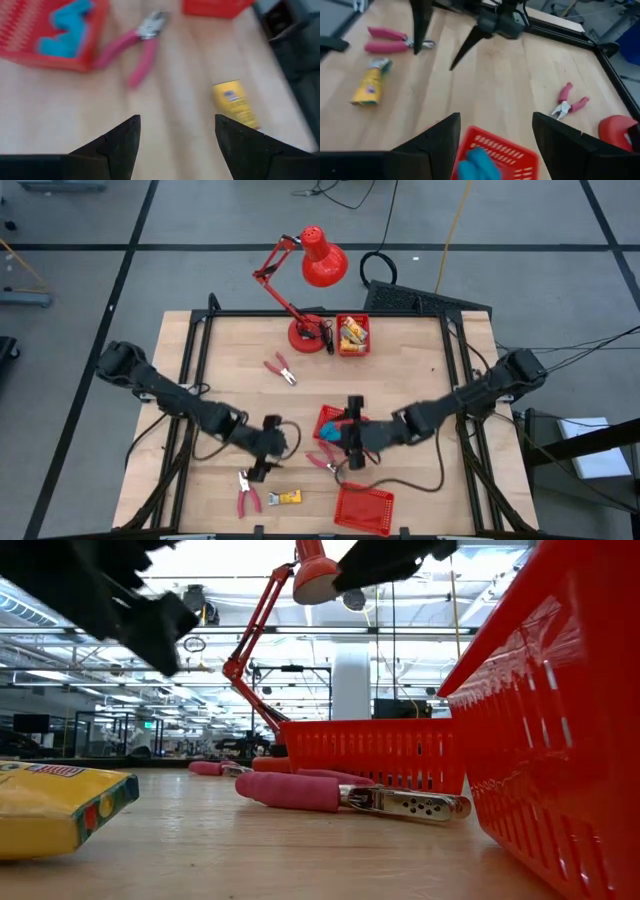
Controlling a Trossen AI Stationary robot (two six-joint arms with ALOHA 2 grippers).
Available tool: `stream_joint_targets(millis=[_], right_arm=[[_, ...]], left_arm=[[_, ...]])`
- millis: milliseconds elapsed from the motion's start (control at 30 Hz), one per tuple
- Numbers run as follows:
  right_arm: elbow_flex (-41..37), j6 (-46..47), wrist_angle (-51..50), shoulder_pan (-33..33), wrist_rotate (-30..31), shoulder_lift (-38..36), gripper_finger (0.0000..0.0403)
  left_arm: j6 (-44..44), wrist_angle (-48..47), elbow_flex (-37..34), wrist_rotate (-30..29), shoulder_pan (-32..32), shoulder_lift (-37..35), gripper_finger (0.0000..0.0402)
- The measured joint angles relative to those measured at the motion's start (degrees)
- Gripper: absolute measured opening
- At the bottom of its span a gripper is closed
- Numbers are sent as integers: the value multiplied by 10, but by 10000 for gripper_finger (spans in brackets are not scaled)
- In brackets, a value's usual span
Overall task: Pick & Place School Supplies
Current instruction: Put the yellow crayon pack into the top red basket
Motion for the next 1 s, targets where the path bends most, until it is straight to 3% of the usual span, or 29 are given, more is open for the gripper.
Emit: stream_joint_targets(millis=[400, 633, 1000], right_arm=[[-1, 114, 1, 94, 88, 46, 237], [-1, 138, 2, 103, 91, 71, 238], [-1, 140, 0, 108, 102, 71, 238]], left_arm=[[-154, 90, 0, -16, -111, 94, 258], [-182, 110, 18, -45, -131, 139, 258], [-192, 107, 57, -30, -139, 188, 275]])
